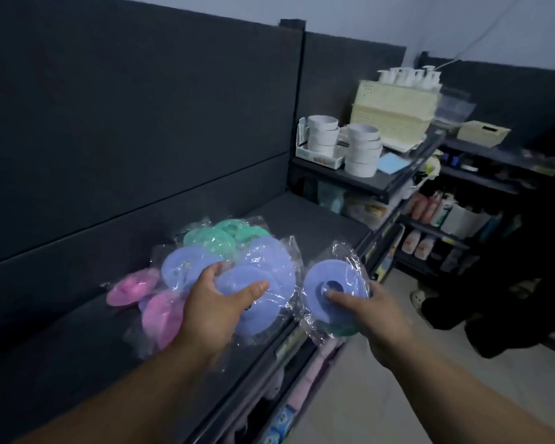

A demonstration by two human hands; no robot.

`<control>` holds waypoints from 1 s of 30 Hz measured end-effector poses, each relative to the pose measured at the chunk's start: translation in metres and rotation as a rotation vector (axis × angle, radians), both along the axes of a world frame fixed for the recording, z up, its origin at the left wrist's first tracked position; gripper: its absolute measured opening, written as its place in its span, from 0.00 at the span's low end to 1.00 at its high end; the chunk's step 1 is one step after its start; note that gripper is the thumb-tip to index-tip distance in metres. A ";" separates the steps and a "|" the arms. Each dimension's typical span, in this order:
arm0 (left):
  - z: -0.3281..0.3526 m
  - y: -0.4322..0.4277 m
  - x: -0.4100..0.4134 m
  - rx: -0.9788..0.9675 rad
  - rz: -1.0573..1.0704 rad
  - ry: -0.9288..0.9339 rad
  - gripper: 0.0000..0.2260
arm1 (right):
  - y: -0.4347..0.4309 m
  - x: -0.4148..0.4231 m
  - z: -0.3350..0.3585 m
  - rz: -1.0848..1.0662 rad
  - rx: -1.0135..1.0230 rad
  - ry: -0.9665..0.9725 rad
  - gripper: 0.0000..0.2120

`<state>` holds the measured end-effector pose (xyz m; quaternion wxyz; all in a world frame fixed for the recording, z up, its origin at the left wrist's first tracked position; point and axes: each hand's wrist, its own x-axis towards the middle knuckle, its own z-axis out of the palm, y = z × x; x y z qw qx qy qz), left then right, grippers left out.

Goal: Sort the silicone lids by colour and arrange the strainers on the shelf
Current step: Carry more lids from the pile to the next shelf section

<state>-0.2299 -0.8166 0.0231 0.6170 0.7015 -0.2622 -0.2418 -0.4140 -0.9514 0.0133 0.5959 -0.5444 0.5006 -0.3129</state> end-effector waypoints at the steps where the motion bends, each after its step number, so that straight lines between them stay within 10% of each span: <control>1: 0.001 -0.003 0.008 -0.011 0.035 0.004 0.28 | -0.013 0.014 0.002 0.034 -0.002 -0.032 0.32; 8: -0.013 -0.017 0.058 0.143 0.408 -0.126 0.45 | -0.079 0.109 -0.001 0.480 -0.248 0.088 0.51; 14: -0.052 -0.026 0.041 0.660 0.382 -0.463 0.54 | -0.104 0.138 -0.039 1.086 -0.870 0.649 0.52; 30: -0.043 -0.011 0.023 0.796 0.560 -0.522 0.49 | -0.117 0.168 -0.003 0.946 -1.112 0.695 0.45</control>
